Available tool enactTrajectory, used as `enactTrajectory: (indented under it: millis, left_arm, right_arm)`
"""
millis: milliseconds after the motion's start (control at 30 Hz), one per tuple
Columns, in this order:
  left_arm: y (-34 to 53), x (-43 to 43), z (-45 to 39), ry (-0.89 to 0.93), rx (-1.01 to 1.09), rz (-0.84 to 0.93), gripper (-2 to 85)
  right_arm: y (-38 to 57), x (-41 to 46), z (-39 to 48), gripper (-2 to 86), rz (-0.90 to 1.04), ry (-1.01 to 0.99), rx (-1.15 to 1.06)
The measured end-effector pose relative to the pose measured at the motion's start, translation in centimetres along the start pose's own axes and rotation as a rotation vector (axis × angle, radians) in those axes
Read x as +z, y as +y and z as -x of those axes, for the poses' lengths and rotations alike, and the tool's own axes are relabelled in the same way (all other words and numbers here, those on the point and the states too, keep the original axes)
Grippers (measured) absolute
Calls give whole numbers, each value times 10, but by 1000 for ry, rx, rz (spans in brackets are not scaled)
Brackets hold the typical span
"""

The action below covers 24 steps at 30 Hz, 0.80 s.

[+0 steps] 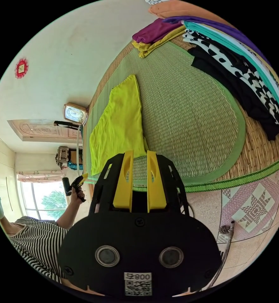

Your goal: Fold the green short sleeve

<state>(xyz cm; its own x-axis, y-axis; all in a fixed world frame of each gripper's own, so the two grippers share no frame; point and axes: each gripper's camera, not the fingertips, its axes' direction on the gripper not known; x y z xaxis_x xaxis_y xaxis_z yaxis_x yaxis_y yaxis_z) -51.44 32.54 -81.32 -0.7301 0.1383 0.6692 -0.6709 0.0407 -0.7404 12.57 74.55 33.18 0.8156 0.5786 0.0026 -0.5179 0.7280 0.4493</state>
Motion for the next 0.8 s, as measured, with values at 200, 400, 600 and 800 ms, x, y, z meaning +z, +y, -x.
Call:
enactTrajectory:
  millis: [200,400,600,800]
  left_arm:
    - [-25,101,-99,71,334,188,69]
    - [-37,200,-207,39,645,271,86]
    - [-30,287,-293,-158,916,343,92]
    - [-27,319,-304,-291,894,296,21]
  right_arm:
    - [-5,-20,-5,21,7,-48,-10]
    - [-6,-64,10,6,-53,-159,-72]
    - [-16,-92,39,5,-42,-182,-169]
    - [-33,-107,46,9,-36,-164,-206]
